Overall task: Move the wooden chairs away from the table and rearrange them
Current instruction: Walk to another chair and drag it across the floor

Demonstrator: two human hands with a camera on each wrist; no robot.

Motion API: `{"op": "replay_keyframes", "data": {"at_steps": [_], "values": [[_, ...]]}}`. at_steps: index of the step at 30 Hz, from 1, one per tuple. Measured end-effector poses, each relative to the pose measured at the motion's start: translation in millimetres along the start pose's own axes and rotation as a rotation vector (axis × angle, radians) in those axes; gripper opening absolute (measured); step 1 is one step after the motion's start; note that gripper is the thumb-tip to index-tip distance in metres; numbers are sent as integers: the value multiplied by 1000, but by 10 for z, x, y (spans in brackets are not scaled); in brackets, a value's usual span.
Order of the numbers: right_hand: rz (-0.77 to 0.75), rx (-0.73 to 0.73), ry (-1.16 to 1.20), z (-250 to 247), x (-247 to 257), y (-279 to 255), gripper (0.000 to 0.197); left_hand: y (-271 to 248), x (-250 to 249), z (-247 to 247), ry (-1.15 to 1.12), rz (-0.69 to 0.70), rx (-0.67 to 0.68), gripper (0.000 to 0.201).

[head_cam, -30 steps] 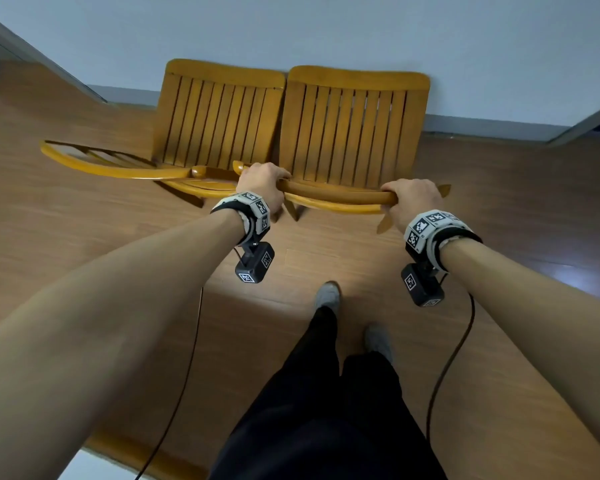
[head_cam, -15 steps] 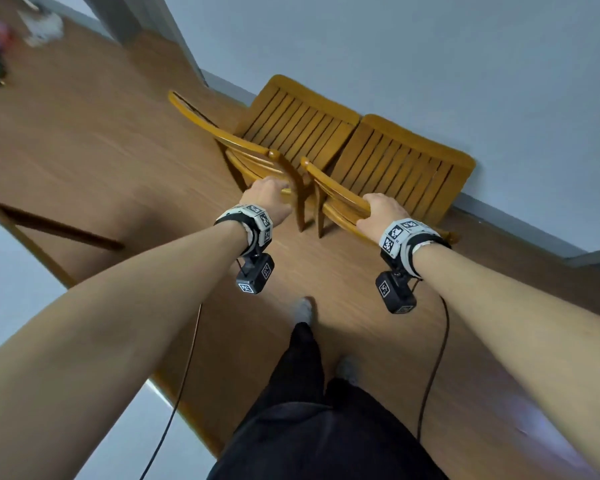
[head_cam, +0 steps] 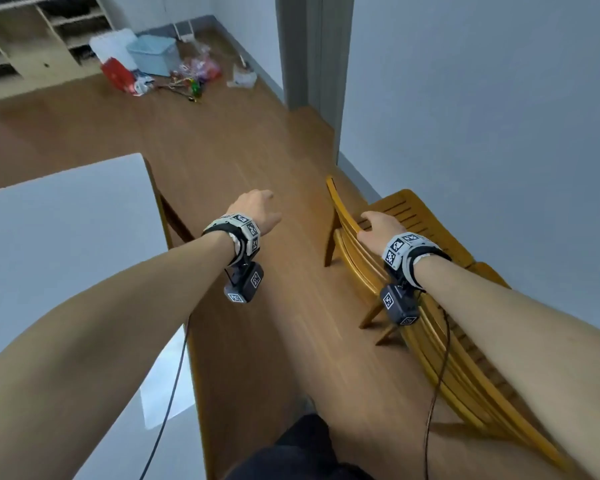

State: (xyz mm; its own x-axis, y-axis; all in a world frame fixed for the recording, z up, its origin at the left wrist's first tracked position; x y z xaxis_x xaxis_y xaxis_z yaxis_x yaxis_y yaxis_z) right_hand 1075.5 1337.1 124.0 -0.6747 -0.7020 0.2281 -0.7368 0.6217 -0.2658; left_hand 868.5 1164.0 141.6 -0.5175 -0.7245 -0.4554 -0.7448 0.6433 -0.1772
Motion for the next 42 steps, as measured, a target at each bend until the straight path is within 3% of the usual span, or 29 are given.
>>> {"op": "replay_keyframes", "data": {"at_steps": [5, 14, 24, 33, 42], "values": [[-112, -3, -61, -282, 713, 906, 57, 556, 554, -544, -40, -115, -38, 61], [-244, 77, -113, -504, 1591, 2438, 58, 1625, 1162, -1100, -54, -265, -92, 62], [-497, 99, -238, -913, 2567, 4483, 56, 2899, 1541, -1851, -50, -470, -249, 62], [-617, 127, -326, -1069, 3515, 5784, 53, 3791, 2162, -2443, -94, -608, -298, 61], [-647, 115, -394, -1079, 4947, 7407, 53, 5516, 3311, -3250, -124, -613, -337, 55]]}}
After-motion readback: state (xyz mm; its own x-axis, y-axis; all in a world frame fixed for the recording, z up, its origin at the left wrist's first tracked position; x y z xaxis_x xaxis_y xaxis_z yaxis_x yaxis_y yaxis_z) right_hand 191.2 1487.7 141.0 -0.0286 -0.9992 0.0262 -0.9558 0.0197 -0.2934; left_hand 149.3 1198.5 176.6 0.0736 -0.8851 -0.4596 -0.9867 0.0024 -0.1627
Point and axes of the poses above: each hand's wrist, its own y-axis towards the middle knuckle, its own z-axis out of the palm, x = y × z, the point moved 4 cm from there along y, towards the middle knuckle, and after that the axes turned 12 degrees about -y, right-handed, at the moved point
